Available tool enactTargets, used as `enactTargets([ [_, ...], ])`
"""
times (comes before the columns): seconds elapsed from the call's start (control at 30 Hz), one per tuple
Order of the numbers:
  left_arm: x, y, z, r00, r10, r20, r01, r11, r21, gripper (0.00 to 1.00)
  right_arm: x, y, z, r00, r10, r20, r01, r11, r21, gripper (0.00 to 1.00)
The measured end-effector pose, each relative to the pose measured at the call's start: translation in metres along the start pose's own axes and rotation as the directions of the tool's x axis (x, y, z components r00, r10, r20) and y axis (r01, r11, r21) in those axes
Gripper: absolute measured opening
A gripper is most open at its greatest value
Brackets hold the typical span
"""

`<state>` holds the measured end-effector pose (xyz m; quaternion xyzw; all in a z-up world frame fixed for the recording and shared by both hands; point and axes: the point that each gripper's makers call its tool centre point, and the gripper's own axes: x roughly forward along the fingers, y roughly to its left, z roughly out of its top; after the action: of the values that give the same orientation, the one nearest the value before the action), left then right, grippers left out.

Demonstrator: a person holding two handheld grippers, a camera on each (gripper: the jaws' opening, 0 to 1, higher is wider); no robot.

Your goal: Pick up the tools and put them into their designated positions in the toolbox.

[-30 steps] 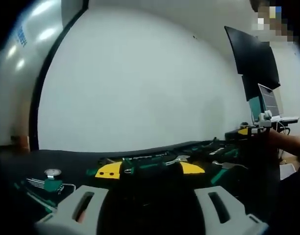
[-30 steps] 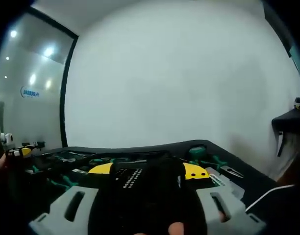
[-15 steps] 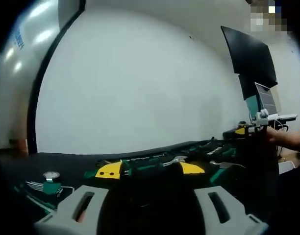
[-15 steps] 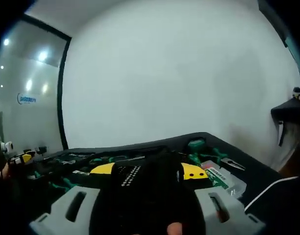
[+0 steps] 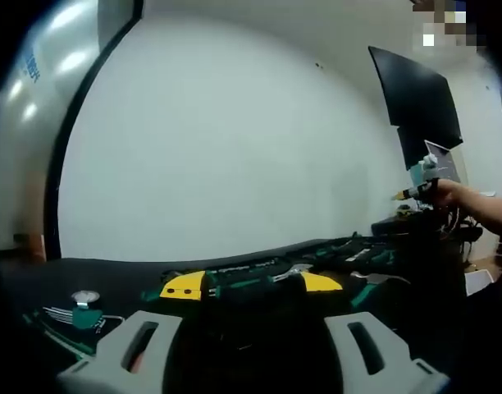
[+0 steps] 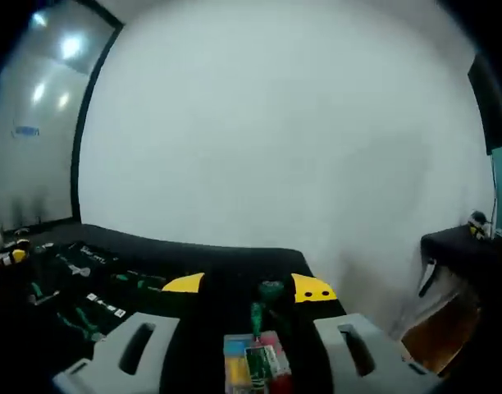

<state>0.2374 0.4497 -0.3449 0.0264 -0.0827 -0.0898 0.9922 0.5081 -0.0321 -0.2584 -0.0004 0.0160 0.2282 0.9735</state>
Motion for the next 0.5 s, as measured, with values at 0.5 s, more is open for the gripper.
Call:
enactTargets([
  [0.5, -0.004, 0.019, 0.0, 0.999, 0.027, 0.025, -0.026, 0.999, -0.038, 0.4, 0.119, -0.061, -0.111, 0.843, -0.116, -0.526, 0.116, 0.993, -0.032, 0.25],
])
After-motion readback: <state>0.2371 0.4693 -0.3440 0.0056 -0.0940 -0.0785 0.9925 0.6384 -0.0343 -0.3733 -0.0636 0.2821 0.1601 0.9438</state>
